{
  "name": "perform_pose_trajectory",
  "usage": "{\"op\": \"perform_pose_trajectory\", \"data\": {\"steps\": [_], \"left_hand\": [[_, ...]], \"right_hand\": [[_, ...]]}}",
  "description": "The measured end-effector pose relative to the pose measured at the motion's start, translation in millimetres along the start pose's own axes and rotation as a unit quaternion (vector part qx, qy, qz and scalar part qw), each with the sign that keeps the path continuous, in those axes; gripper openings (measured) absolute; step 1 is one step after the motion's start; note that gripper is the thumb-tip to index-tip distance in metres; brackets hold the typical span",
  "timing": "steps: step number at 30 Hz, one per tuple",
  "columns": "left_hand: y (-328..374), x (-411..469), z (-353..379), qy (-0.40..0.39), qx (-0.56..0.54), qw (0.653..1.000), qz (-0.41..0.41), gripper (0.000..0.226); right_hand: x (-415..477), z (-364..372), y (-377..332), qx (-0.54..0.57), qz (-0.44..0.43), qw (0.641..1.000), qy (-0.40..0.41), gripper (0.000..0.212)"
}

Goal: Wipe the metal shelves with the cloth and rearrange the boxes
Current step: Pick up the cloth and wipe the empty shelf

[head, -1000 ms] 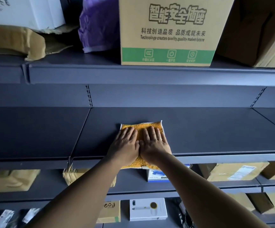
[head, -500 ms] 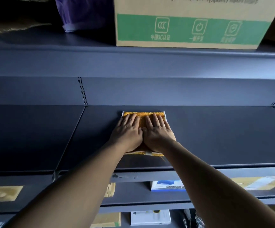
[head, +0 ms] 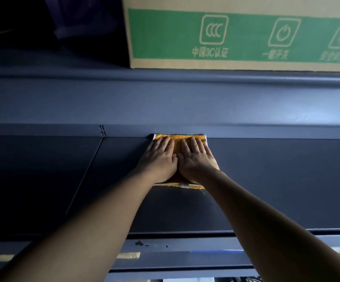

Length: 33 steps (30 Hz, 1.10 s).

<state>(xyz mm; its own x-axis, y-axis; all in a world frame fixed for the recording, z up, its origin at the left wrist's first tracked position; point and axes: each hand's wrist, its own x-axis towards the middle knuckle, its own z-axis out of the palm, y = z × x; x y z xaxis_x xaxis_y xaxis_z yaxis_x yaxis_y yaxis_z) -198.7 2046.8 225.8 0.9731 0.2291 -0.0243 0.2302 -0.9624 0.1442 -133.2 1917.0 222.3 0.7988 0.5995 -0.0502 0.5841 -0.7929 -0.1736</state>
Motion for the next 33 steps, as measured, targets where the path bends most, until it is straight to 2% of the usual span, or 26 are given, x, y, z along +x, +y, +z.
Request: {"op": "perform_pose_trajectory", "data": {"steps": [5, 13, 20, 24, 27, 33], "left_hand": [[-7.0, -1.5, -1.3, -0.001, -0.009, 1.000, 0.015, 0.063], [-62.6, -13.3, -10.0, 0.005, 0.001, 1.000, -0.004, 0.061], [-57.5, -34.9, -8.3, 0.013, 0.001, 1.000, -0.016, 0.063], [-52.8, -58.8, -8.0, 0.013, 0.001, 1.000, -0.015, 0.063], [-49.3, -80.2, -7.4, 0.009, 0.001, 1.000, -0.013, 0.063], [-42.6, -117.4, -5.0, 0.012, 0.006, 1.000, 0.006, 0.064]], "right_hand": [[-1.0, -0.4, -9.4, 0.001, 0.021, 1.000, 0.005, 0.066], [17.2, 8.8, -65.8, 0.003, 0.010, 1.000, 0.003, 0.069], [2.1, 15.1, -66.1, 0.002, -0.009, 1.000, 0.016, 0.068], [-19.1, 19.8, -70.6, -0.003, -0.010, 1.000, 0.013, 0.075], [-42.0, 20.3, -75.9, 0.001, -0.007, 1.000, 0.016, 0.067], [-88.1, 20.8, -84.2, -0.002, 0.002, 1.000, 0.015, 0.067]]}}
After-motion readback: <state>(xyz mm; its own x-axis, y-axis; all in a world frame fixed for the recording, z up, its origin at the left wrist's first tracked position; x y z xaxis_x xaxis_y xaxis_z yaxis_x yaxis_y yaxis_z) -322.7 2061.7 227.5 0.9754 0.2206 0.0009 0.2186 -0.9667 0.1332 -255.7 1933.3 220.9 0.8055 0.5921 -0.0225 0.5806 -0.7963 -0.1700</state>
